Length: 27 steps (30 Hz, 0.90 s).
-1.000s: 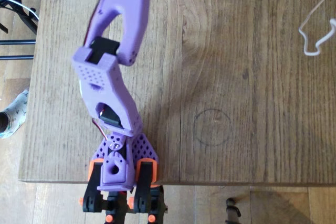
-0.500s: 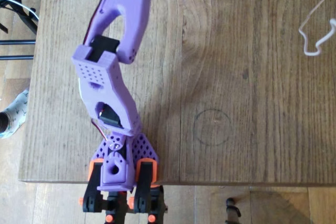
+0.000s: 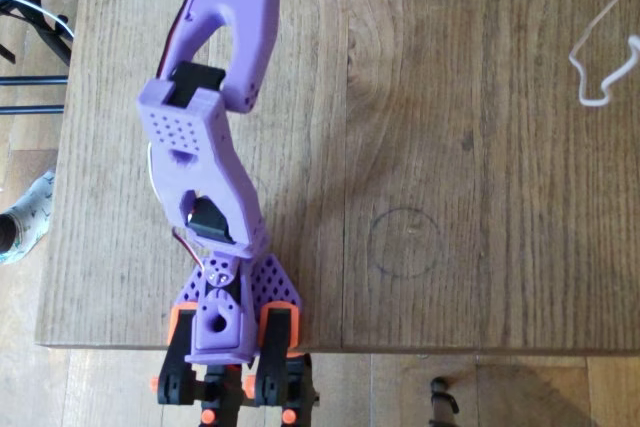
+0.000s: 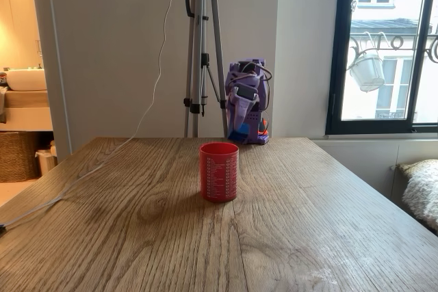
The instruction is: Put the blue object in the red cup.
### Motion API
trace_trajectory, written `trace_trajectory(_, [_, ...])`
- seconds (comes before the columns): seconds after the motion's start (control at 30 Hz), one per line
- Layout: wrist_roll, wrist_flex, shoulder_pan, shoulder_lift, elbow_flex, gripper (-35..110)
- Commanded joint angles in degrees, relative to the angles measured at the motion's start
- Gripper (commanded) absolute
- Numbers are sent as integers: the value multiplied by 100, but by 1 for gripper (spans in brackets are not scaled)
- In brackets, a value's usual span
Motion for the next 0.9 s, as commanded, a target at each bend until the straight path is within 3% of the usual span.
trace_trajectory(0.0, [-88, -501, 229, 158, -141, 1])
trace_trajectory(0.47, [-167, -642, 334, 70, -123, 1])
trace_trajectory(0.53, [-158, -562, 352, 97, -114, 26])
trace_trajectory(0.63, [-149, -554, 387, 114, -97, 42])
trace_trajectory(0.87, [-149, -527, 431, 141, -79, 44])
